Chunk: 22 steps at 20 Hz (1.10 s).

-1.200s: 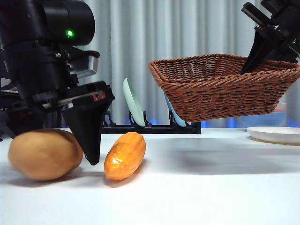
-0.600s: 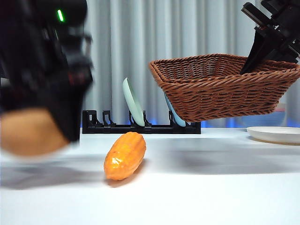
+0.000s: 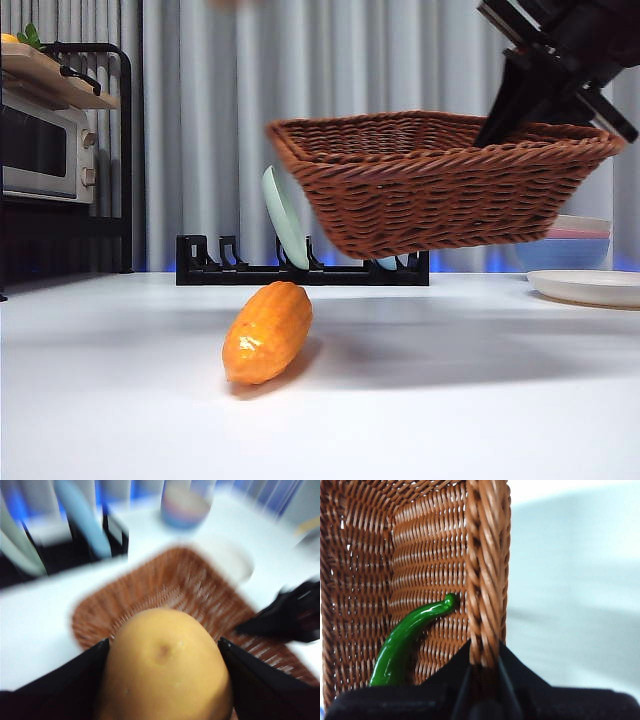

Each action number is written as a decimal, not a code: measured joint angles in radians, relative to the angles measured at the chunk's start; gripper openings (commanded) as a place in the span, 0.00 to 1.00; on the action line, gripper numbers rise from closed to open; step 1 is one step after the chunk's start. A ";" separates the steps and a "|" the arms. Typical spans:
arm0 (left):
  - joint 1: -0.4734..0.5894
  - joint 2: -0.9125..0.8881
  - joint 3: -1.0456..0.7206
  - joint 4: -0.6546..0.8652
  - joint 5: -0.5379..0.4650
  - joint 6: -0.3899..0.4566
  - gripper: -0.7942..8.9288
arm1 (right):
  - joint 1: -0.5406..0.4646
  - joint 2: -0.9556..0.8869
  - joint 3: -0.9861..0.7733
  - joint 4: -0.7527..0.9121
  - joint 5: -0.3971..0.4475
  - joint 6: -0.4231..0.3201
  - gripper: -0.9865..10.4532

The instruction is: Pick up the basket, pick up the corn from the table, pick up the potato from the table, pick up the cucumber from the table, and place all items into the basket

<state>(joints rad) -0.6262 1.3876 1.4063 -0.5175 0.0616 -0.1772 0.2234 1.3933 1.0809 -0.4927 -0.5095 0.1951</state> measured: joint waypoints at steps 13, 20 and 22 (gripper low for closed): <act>-0.050 0.269 0.053 0.025 -0.008 0.012 0.70 | 0.045 0.000 0.000 -0.005 0.000 0.026 0.07; -0.102 0.191 0.271 -0.248 -0.008 0.028 0.70 | 0.045 0.000 0.000 0.010 0.006 0.029 0.07; -0.118 0.089 0.308 -0.388 -0.009 0.047 0.70 | 0.032 0.000 0.000 0.030 0.007 0.030 0.07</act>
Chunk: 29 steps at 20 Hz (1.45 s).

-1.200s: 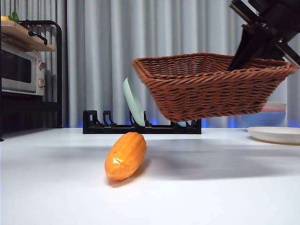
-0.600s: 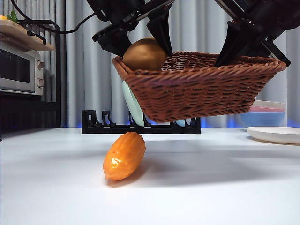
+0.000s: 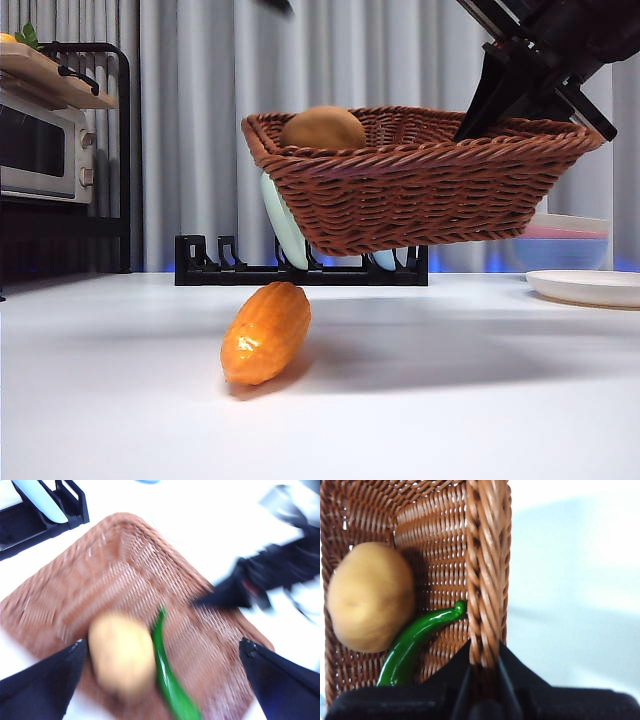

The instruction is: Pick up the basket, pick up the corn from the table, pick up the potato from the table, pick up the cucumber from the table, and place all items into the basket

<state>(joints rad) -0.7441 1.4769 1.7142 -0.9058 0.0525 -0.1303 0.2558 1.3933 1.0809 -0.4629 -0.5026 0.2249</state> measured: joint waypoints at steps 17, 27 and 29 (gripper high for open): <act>-0.065 -0.233 -0.735 0.195 -0.057 -0.203 0.69 | -0.151 0.000 0.000 0.018 -0.007 0.007 0.07; -0.029 0.167 -0.752 0.552 -0.064 -0.236 0.67 | -0.180 0.000 0.000 0.017 -0.010 0.007 0.07; -0.028 0.179 -0.751 0.576 -0.084 -0.231 0.32 | -0.193 0.000 0.000 0.016 -0.011 0.007 0.07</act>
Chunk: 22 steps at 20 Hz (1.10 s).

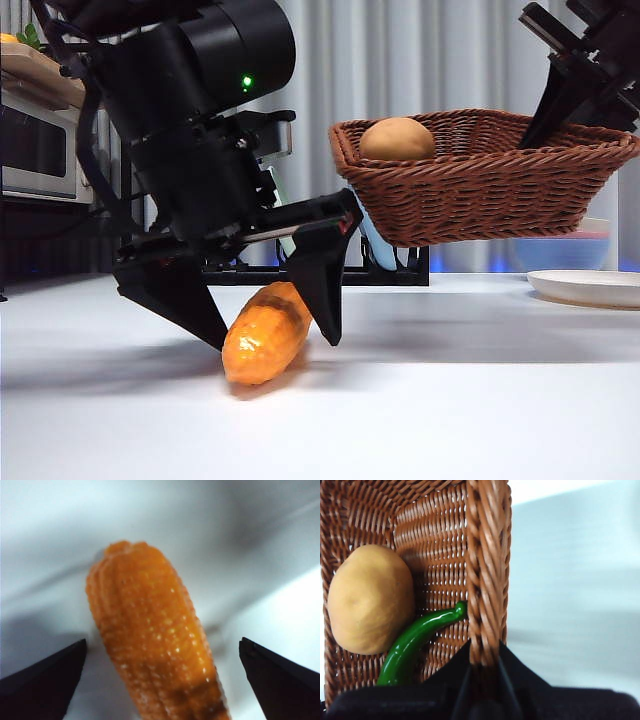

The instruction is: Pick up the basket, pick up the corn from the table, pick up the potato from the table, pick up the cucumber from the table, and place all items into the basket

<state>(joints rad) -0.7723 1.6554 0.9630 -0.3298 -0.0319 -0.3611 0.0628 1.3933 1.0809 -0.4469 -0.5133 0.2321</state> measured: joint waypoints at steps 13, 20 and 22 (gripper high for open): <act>-0.125 -0.497 -0.005 -0.388 0.014 0.045 0.07 | -0.013 0.000 0.000 -0.002 0.000 0.000 0.07; -0.134 -0.632 0.080 -0.048 0.008 -0.023 0.07 | 0.057 0.000 0.000 -0.033 0.000 0.009 0.07; -0.113 -0.511 0.139 -0.025 0.008 0.001 0.07 | 0.093 0.000 0.000 -0.037 0.001 0.015 0.07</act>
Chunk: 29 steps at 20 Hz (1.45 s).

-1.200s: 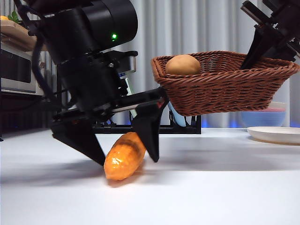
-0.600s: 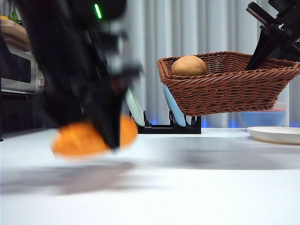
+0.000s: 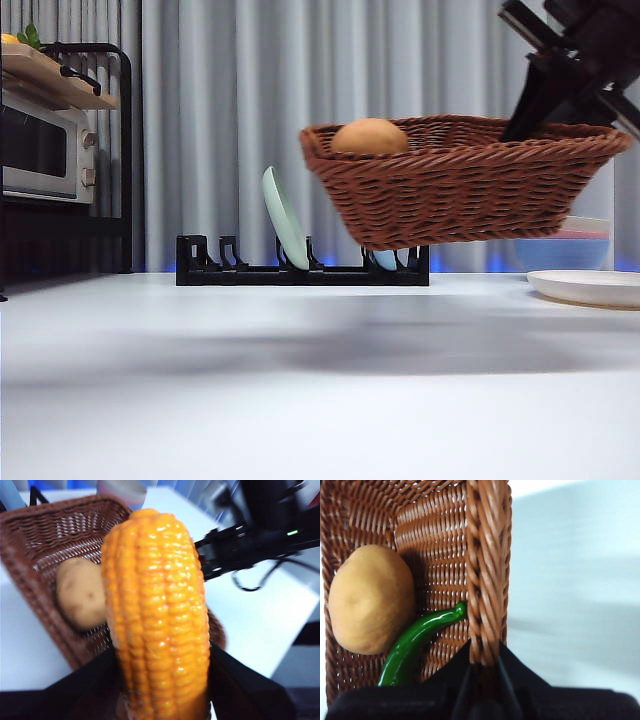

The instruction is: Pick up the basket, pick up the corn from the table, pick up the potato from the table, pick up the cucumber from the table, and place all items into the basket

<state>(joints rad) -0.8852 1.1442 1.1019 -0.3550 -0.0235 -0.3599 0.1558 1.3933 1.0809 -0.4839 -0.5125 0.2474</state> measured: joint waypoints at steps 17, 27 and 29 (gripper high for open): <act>0.072 0.508 0.346 -0.075 0.000 0.116 0.78 | 0.131 0.000 0.000 -0.055 0.000 0.019 0.07; 0.072 0.186 0.566 -0.282 0.001 0.155 0.78 | 0.145 0.095 0.002 0.053 0.010 0.112 0.07; 0.072 0.097 0.613 -0.288 0.001 0.164 0.78 | 0.164 0.171 0.002 0.074 0.010 0.155 0.07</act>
<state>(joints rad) -0.8135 1.2411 1.7153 -0.6434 -0.0227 -0.1963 0.3195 1.5646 1.0828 -0.4099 -0.5022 0.4026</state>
